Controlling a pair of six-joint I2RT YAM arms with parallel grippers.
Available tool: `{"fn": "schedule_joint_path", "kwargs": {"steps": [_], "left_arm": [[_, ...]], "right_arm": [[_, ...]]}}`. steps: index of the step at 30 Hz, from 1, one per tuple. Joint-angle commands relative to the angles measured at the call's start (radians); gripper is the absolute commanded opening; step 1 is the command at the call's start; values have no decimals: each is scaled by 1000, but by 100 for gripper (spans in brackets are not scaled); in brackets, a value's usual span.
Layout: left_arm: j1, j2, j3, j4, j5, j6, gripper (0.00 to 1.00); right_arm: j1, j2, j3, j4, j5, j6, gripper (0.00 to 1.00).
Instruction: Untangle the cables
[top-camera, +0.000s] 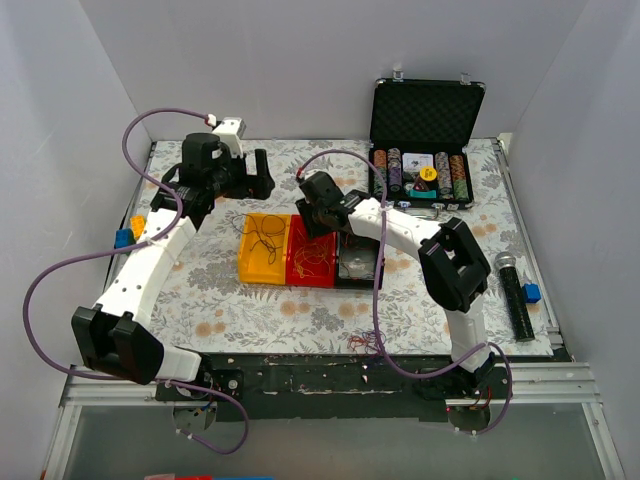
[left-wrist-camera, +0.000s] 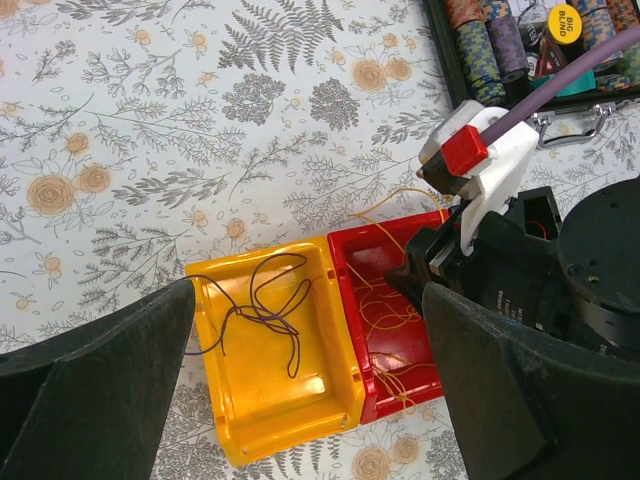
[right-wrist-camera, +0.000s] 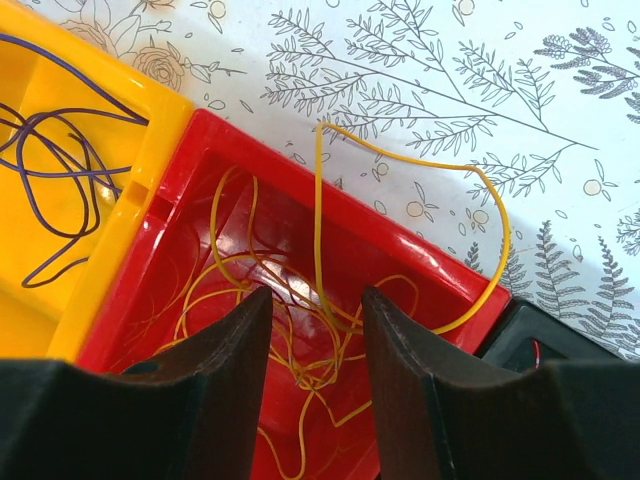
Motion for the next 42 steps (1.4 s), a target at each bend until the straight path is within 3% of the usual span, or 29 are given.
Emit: {"fn": "schedule_joint_path", "kwargs": {"steps": [1,4,12,24,34,42], "left_arm": [[18,-38,-8,-1,29,17,98],[18,-47,-28,10,29,17,98],[21,-65,-48,28,30,18,98],[20,-78,-72,39,36,11,98],[21,-78,-68,42,50,-6,98],[21,-81,-78,51,52,-11,98]], "right_arm": [[2,14,61,31,33,-19,47],[6,28,67,29,41,-22,39],[42,-6,-1,64,54,1,2],[197,-147,-192,135,114,50,1],[215,-190,-243,126,113,108,1],[246,-265,-339,227,5,29,1]]}}
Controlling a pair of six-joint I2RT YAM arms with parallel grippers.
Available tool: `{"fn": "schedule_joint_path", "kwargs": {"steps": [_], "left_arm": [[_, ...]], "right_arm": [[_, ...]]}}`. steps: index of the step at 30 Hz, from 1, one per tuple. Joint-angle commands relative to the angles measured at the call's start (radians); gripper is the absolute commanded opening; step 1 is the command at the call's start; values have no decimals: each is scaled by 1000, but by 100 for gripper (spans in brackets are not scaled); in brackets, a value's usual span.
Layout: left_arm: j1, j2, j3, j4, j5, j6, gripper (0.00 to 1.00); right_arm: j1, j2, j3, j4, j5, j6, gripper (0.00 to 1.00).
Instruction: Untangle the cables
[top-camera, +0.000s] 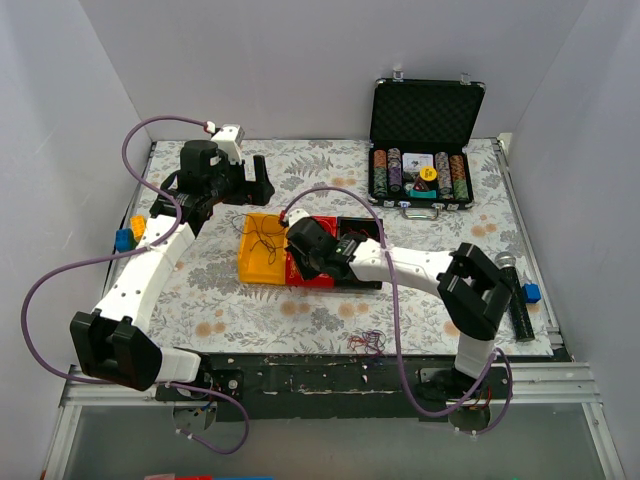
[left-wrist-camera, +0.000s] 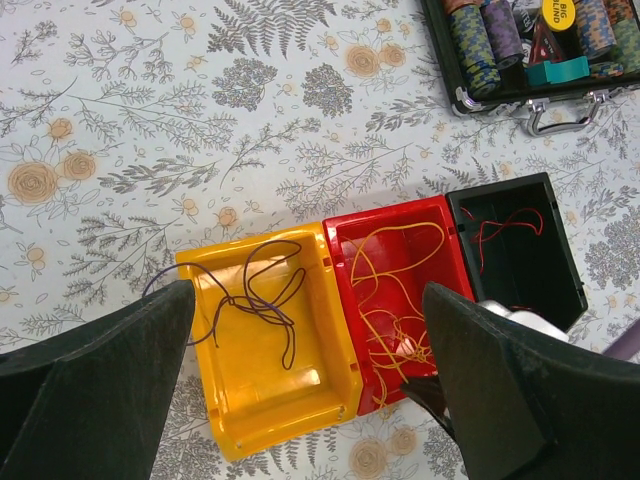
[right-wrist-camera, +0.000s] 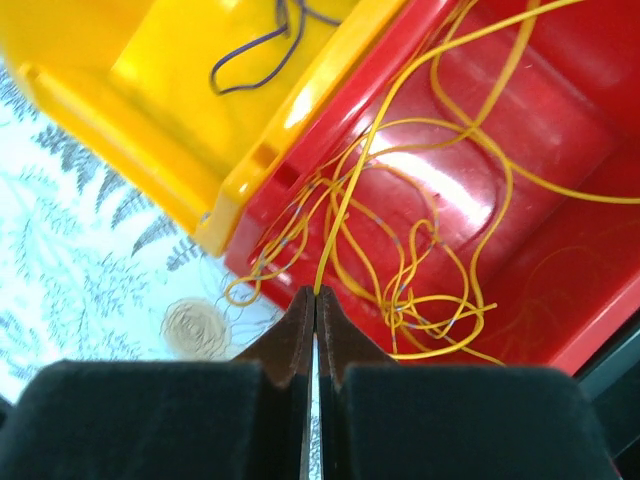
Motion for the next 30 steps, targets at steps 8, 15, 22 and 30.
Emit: {"fn": "schedule_joint_path", "kwargs": {"steps": [8,15,22,30], "left_arm": [[4,-53,-17,20,24,-16,98],[4,-63,-7,18,18,-9,98],[4,-59,-6,21,13,5,98],[4,-18,-79,72,-40,49,98]], "right_arm": [[-34,-50,8,49,8,-26,15],[-143,35,241,-87,-116,-55,60],[-195,39,292,-108,-162,-57,70],[-224,115,322,-135,-126,12,51]]}}
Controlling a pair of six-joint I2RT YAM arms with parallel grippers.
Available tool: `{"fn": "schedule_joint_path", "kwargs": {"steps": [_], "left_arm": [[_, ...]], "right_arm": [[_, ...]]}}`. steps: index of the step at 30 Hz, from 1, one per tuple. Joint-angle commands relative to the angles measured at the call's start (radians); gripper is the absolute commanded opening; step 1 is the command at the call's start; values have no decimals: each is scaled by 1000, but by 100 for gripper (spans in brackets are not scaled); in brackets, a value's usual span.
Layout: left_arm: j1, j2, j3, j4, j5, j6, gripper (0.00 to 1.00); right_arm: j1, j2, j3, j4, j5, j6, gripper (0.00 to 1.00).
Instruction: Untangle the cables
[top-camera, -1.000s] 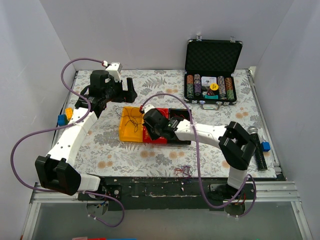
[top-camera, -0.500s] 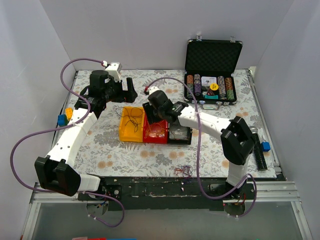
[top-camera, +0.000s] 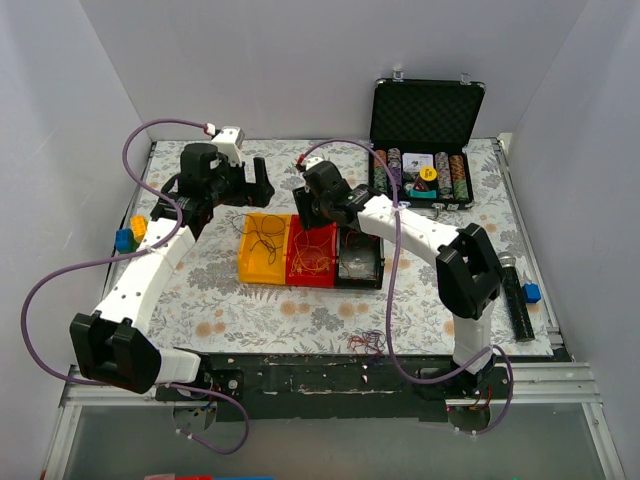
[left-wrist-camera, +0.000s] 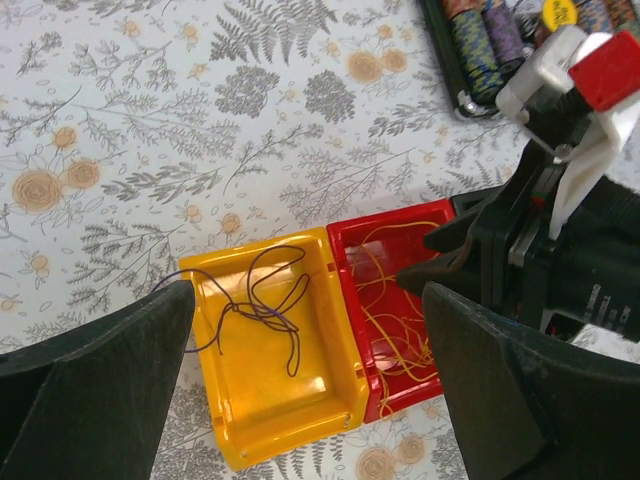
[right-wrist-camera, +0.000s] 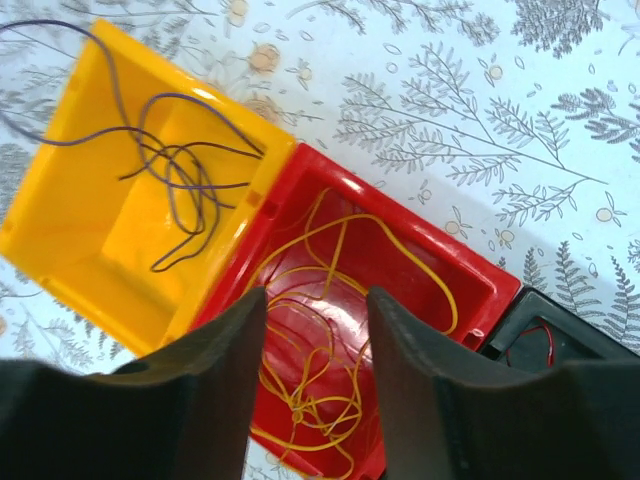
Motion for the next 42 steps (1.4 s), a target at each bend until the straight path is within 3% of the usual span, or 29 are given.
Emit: {"fn": "schedule_joint_path", "kwargs": {"steps": [1,5,7,13,14,16,20,22,24,28,33,39,42], "left_arm": [[4,-2,-83,58,-66,66,98],[21,11,-161,101,-76,98,98],[29,24,-181,116,-67,101,98],[36,54,-205,116,-38,136,83],[41,44,-215,116,-27,145,82],[50,20,-221,107,14,162,83],[50,-29,-204,47,135,213,86],[50,-55,-192,17,188,254,95],[49,-81,-175,-20,237,302,98],[27,-124,-152,-102,301,381,98],[-94,-163,-173,-151,253,443,98],[-258,-173,-201,-160,183,457,98],[-290,-170,-215,-149,176,463,98]], "right_arm": [[-8,11,5,-19,-6,54,49],[-8,-119,-169,56,29,90,47],[-8,-183,-236,86,52,100,41],[-7,-344,-335,32,28,146,28],[-4,-387,-393,50,8,149,30],[6,-464,-479,44,-3,163,44],[55,-625,-648,17,11,215,59],[91,-719,-733,-3,25,257,62],[118,-780,-800,-40,31,304,65],[156,-883,-918,-89,-30,379,69],[188,-932,-980,-146,-63,442,70],[193,-883,-1011,-145,-150,462,65],[196,-885,-1047,-56,-172,472,47]]}}
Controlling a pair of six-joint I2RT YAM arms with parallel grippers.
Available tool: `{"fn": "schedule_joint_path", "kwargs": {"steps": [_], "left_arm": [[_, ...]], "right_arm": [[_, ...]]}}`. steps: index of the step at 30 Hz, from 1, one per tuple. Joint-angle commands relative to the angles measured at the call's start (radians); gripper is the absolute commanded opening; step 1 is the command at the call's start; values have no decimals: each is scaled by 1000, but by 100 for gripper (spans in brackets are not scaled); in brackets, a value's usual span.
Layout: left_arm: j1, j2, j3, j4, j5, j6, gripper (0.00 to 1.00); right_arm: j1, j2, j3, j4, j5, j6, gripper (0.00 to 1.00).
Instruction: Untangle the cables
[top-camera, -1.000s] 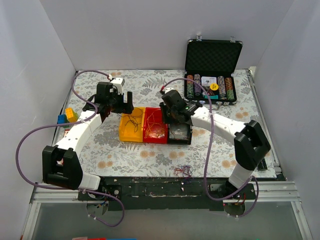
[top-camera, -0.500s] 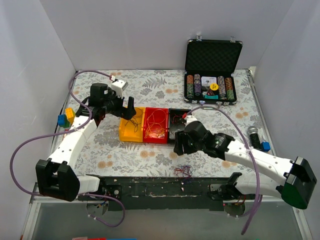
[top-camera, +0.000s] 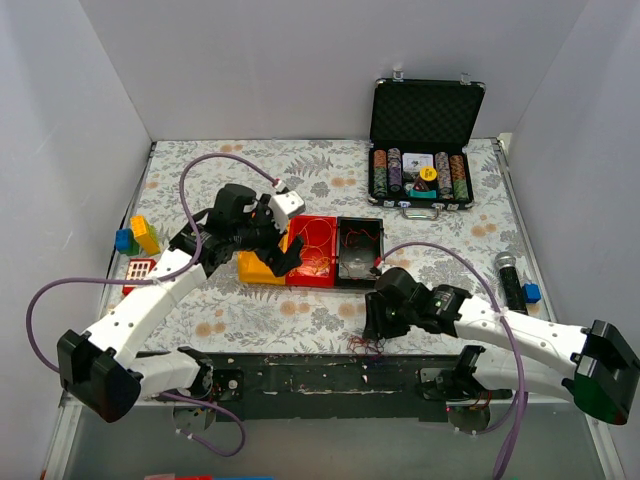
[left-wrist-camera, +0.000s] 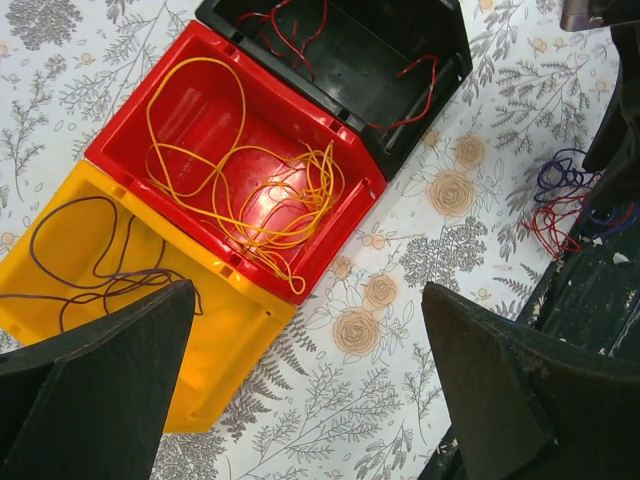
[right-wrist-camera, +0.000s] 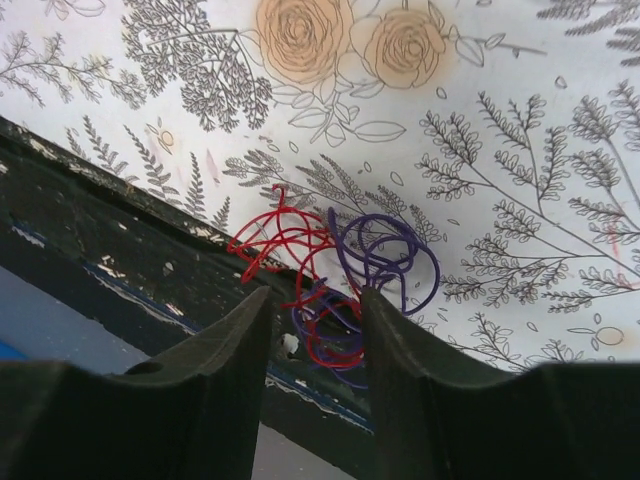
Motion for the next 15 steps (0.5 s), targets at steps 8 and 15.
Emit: {"fn": "schedule_joint_path", "kwargs": {"steps": [8,15], "left_arm": [[-34,-77,-45,77,-6,-20,98],[-34,-117,-90,85,-3,-52,98]], "right_arm": [[8,107,84,231,-55,-54,1],[9,309,346,249,-88,-201,1]]}}
